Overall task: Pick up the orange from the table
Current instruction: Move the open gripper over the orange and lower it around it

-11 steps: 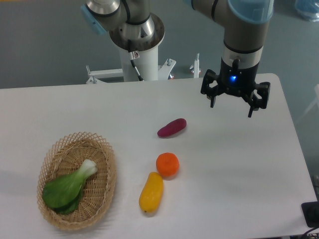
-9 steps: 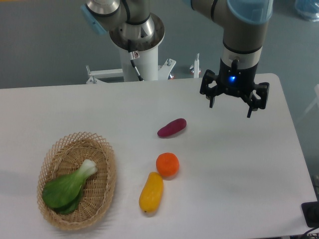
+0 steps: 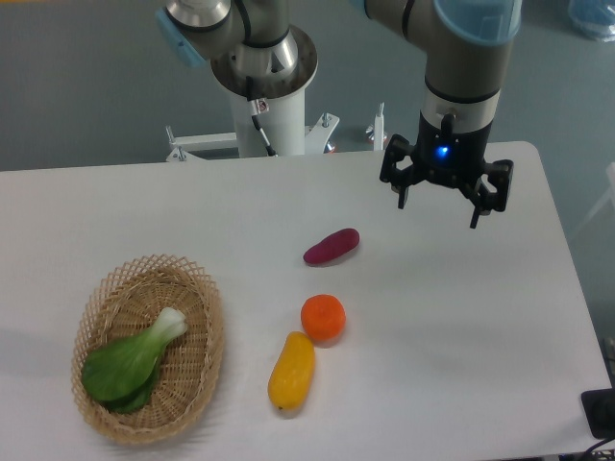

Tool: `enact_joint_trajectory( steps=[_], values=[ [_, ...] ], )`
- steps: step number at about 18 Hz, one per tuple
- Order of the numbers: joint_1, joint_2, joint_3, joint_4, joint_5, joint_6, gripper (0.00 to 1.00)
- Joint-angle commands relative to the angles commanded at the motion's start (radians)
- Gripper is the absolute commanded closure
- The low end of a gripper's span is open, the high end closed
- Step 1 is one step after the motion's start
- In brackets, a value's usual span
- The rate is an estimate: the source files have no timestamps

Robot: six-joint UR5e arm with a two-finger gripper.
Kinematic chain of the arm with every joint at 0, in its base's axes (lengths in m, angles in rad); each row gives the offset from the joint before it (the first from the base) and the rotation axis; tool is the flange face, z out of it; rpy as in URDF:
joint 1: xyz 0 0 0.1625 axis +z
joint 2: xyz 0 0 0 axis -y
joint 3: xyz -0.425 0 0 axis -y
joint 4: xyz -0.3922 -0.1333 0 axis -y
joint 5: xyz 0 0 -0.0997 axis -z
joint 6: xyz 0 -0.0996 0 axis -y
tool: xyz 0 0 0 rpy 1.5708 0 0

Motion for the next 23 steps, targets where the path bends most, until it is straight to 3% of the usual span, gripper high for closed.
enact_joint_trajectory(
  steps=[2, 15, 17, 19, 21, 23],
  values=[
    [-0.005, -0.008, -0.003, 0.003, -0.002, -0.054, 0.0],
    [-0.028, -0.008, -0.106, 0.051, -0.017, -0.057, 0.0],
    [-0.046, -0.003, -0.168, 0.13, -0.015, -0.059, 0.0],
    [-0.073, 0.005, -0.26, 0.263, -0.015, -0.086, 0.0],
    [-0.095, 0.003, -0.295, 0.31, -0.012, -0.128, 0.0],
    [-0.116, -0.012, -0.302, 0.316, -0.009, -0.158, 0.0]
  ],
)
